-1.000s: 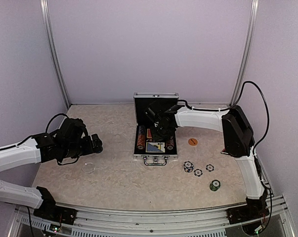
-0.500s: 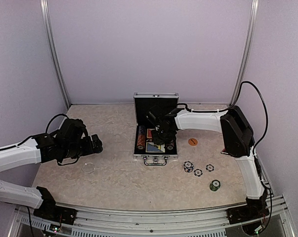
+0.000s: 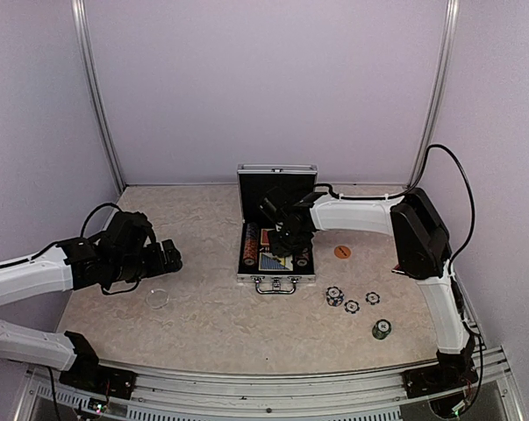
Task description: Pack up texas hold em set
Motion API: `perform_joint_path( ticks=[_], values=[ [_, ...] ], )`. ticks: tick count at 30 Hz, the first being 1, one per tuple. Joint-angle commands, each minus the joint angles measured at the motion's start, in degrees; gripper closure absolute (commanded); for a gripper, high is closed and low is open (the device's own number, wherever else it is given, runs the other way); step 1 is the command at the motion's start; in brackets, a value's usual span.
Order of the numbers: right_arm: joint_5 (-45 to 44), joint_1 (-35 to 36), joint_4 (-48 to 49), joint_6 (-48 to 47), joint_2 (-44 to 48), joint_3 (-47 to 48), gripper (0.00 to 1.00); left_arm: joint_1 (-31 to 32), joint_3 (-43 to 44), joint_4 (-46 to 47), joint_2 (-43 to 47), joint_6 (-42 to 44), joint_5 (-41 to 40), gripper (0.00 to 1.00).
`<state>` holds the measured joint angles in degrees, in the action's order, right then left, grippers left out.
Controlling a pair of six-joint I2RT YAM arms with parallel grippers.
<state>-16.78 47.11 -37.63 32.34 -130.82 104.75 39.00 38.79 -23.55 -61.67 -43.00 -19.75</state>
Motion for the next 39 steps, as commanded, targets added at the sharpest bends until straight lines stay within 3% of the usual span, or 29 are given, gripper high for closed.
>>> perform_joint_path(
  ticks=[1, 31, 39],
  values=[
    [1.12, -0.2, 0.45, 0.36, -0.36, 0.57, 0.79, -0.42, -0.54, 0.83, 0.89, 0.66, -0.05, 0.01],
    [2.53, -0.16, 0.77, -1.76, 9.18, -1.55, 0.68, -0.41, 0.62, 1.72, -1.32, 0.85, 0.51, 0.01],
    [1.64, -0.17, 2.82, -1.17, 15.29, -10.34, 0.61, -0.51, 0.27, 0.94, -2.73, 0.92, -0.16, 0.01]
  ],
)
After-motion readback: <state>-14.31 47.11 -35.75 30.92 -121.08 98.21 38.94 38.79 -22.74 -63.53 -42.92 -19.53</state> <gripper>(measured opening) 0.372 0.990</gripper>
